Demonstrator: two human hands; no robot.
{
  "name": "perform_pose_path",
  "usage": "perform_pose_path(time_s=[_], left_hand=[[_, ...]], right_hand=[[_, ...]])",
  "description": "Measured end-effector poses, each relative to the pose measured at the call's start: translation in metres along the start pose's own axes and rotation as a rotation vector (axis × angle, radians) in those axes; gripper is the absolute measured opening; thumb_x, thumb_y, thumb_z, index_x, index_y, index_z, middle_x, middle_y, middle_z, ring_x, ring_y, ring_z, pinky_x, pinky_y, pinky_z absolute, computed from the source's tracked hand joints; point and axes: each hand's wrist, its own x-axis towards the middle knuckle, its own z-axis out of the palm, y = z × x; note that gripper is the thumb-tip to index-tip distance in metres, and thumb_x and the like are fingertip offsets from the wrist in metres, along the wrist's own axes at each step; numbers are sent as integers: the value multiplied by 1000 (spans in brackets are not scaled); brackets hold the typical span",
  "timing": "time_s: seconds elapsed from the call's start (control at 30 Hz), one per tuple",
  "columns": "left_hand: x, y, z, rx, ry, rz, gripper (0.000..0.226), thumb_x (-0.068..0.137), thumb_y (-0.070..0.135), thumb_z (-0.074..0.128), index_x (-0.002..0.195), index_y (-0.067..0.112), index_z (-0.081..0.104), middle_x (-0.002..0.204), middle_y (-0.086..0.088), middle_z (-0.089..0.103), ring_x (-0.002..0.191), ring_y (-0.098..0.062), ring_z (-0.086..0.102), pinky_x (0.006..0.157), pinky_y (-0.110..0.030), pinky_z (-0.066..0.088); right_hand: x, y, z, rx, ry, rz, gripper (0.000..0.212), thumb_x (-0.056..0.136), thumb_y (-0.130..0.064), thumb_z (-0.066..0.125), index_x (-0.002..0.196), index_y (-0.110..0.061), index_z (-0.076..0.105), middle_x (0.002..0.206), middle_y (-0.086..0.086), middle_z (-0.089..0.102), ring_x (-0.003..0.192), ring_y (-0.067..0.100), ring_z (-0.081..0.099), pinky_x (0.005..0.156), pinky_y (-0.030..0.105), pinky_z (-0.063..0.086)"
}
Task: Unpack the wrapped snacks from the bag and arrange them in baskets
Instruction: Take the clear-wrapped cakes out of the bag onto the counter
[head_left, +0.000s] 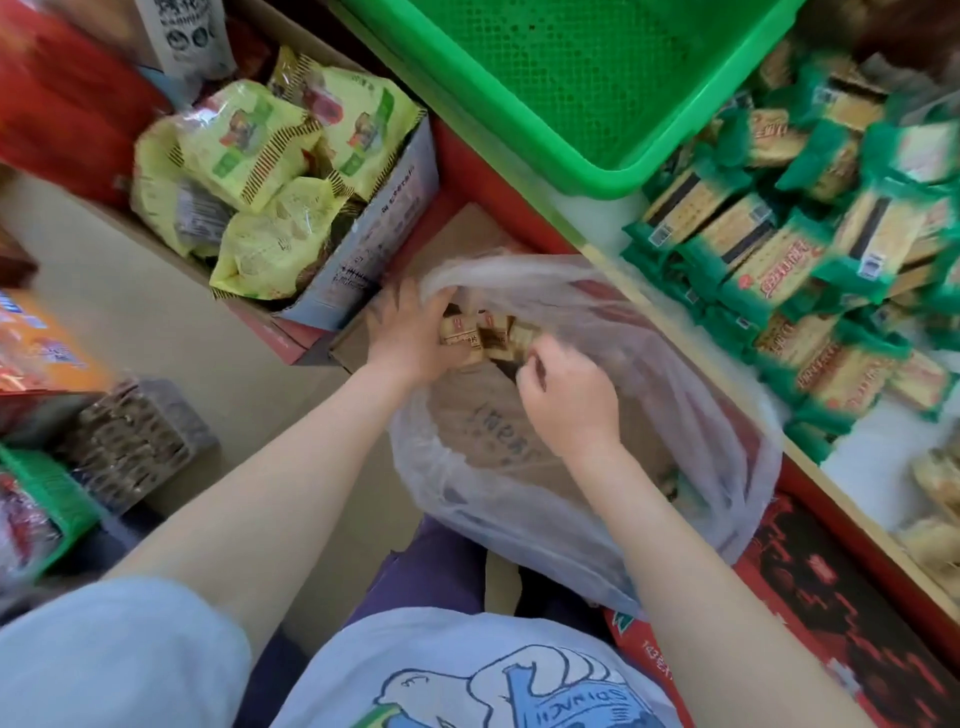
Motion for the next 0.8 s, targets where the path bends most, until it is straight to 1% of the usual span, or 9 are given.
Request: perform_pose_path(time_s=[0.07, 0.13, 0.2, 0.33, 0.43, 0.5, 0.57, 0.7, 0.8], left_hand=[[0, 1, -1, -48, -17, 2, 86, 80, 50, 67, 153, 35, 24, 156, -14, 19, 145, -41, 12, 113, -59, 26], [-2, 1, -4, -127, -27, -3, 82, 81, 42, 70, 151, 31, 29, 153, -14, 22, 144, -42, 12, 110, -55, 33], [-3, -2, -7, -183, -22, -8, 75, 83, 32, 72, 148, 27, 36, 150, -16, 24, 142, -43, 17, 108, -49, 34], [-6, -4, -6, -303, -69, -9, 76, 85, 17, 68, 152, 22, 32, 144, -20, 34, 126, -41, 44, 89, -36, 42], [-12, -8, -5, -388, -94, -47, 74, 88, 9, 61, 154, 21, 28, 133, -18, 51, 117, -38, 54, 79, -34, 44], [-16, -15, -6, -476, -105, -92, 78, 88, 8, 62, 155, 23, 25, 134, -13, 54, 119, -34, 54, 86, -37, 48], [-20, -22, -6, -583, -115, -116, 80, 87, 7, 64, 155, 23, 27, 139, -8, 52, 126, -28, 51, 89, -32, 45], [-28, -24, -10, -834, -78, -91, 80, 83, 0, 67, 154, 18, 34, 146, 1, 47, 138, -18, 41, 99, -24, 33], [-37, -17, -11, -970, -90, -53, 89, 71, 15, 75, 151, 24, 38, 145, 8, 47, 135, -11, 42, 100, -26, 36]], right_hand=[[-2, -3, 14, 185, -258, 263, 22, 96, -24, 50, 115, -17, 60, 97, 3, 65, 85, 21, 61, 71, 33, 50], [0, -3, 27, 538, -297, 610, 32, 97, -21, 53, 127, -14, 58, 105, 3, 65, 94, 18, 64, 78, 29, 54], [1, -4, 41, 856, -278, 864, 28, 98, -15, 54, 125, -10, 55, 109, 9, 65, 97, 23, 66, 79, 32, 58], [11, -6, 71, 1021, -259, 903, 31, 97, -11, 55, 128, -11, 54, 119, 11, 62, 112, 25, 61, 87, 35, 56], [19, -11, 82, 1181, -227, 965, 41, 98, -15, 58, 137, -9, 48, 127, 15, 63, 114, 27, 63, 86, 35, 56], [19, -9, 86, 1224, -191, 991, 45, 98, -18, 60, 140, -10, 45, 123, 15, 64, 105, 27, 64, 85, 36, 57], [14, -7, 83, 1209, -183, 965, 43, 97, -22, 63, 137, -16, 46, 123, 12, 62, 103, 24, 62, 88, 37, 56], [2, -4, 67, 1152, -277, 844, 27, 96, -36, 66, 121, -31, 58, 131, 2, 60, 116, 22, 60, 80, 30, 55], [-5, -5, 60, 1161, -317, 804, 39, 95, -45, 63, 130, -31, 54, 134, -4, 60, 121, 19, 58, 89, 33, 52]])
